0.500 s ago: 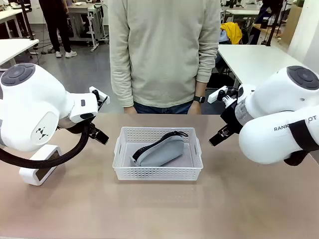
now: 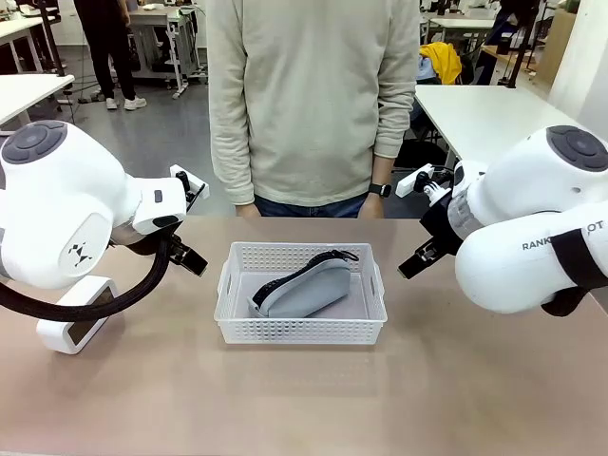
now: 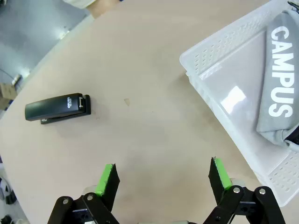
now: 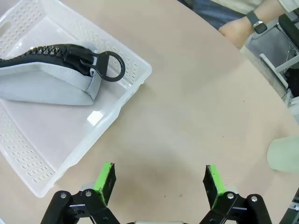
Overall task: Efficiently arrange items inside the basket to fit them all.
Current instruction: Pick up the Digital clock and place it inside the Organizing basket.
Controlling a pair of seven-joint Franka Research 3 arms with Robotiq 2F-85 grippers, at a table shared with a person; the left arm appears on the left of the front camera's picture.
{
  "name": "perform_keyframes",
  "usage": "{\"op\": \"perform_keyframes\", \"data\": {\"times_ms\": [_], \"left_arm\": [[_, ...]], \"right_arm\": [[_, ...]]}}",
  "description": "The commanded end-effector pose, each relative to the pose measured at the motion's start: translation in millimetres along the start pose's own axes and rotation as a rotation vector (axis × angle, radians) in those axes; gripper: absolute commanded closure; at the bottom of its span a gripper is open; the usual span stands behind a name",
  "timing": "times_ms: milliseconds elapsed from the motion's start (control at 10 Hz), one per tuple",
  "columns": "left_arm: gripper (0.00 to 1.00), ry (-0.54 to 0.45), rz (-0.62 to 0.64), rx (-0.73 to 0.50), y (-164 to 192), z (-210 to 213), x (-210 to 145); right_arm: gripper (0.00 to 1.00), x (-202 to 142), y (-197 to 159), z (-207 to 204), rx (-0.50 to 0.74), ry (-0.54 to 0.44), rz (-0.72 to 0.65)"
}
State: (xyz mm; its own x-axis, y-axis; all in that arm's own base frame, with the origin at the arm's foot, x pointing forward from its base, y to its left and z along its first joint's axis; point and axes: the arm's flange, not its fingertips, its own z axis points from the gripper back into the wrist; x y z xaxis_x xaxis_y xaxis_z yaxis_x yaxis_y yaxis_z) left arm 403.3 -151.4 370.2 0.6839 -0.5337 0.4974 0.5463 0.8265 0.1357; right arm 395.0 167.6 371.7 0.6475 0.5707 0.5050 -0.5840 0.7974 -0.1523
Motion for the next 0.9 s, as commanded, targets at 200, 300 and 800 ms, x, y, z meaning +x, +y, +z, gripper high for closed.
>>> {"op": "perform_keyframes", "data": {"times_ms": [200,300,800], "left_arm": [[0.00,0.000,-0.001,0.000,-0.1,0.1,0.1],[0.00,0.000,-0.001,0.000,-0.1,0.1,0.1],[0.00,0.124,-0.092,-0.276,-1.6,42.7,-13.7]], "right_arm": [[0.00,0.0,-0.1,0.0,0.000,0.000,-0.001],[0.00,0.0,-0.1,0.0,0.000,0.000,-0.001],[0.00,-11.2,-10.3,39.5,0.123,0.091,-0.081]]}}
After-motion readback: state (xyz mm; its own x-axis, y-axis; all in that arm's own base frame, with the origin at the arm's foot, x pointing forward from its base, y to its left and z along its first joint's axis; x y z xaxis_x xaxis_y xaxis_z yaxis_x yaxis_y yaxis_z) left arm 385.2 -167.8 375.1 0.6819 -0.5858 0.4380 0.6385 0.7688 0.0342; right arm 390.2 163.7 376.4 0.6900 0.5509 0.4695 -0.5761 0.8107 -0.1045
